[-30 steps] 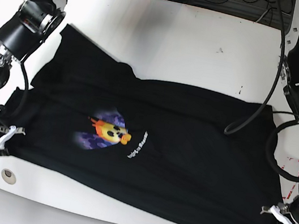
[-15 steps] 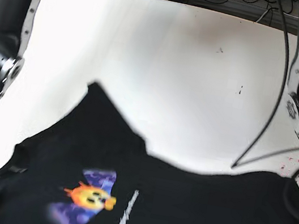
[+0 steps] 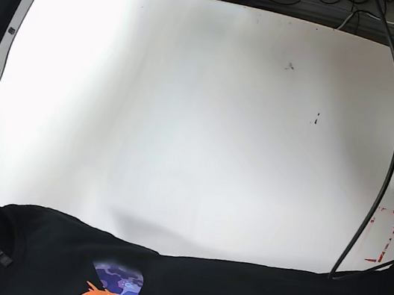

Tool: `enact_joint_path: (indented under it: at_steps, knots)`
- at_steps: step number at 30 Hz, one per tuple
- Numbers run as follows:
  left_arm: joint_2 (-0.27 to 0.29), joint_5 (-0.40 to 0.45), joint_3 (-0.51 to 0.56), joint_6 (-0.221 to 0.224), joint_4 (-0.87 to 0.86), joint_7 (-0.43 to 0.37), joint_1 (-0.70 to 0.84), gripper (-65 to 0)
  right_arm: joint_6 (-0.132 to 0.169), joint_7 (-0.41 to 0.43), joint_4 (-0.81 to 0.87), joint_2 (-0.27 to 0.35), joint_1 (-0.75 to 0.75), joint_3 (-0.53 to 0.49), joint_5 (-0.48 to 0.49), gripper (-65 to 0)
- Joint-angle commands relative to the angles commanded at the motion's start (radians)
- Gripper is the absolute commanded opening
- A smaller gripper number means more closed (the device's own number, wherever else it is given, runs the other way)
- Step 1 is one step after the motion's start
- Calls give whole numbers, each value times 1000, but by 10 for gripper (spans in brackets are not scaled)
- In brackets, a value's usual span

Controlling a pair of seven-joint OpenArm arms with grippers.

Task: Fold the T-shirt properly
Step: 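Lift the shirt with both grippers and swing it toward the table edge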

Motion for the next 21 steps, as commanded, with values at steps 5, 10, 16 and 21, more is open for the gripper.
enact_joint_path:
  at_steps: [5, 10, 16, 21]
  knots:
    - [0, 0, 0, -2, 64, 0, 86, -650, 0, -15, 37, 25, -55, 6, 0, -650]
    - [0, 0, 0, -3, 133, 0, 206, -650, 0, -28, 115, 41, -186, 63, 0, -650]
    - [3, 0, -2, -3, 210, 0, 361, -650, 0, -89, 236, 44, -397, 183, 0, -650]
    - [3, 0, -2, -3, 292, 0, 519, -650, 0, -110, 342, 44, -609, 278, 0, -650]
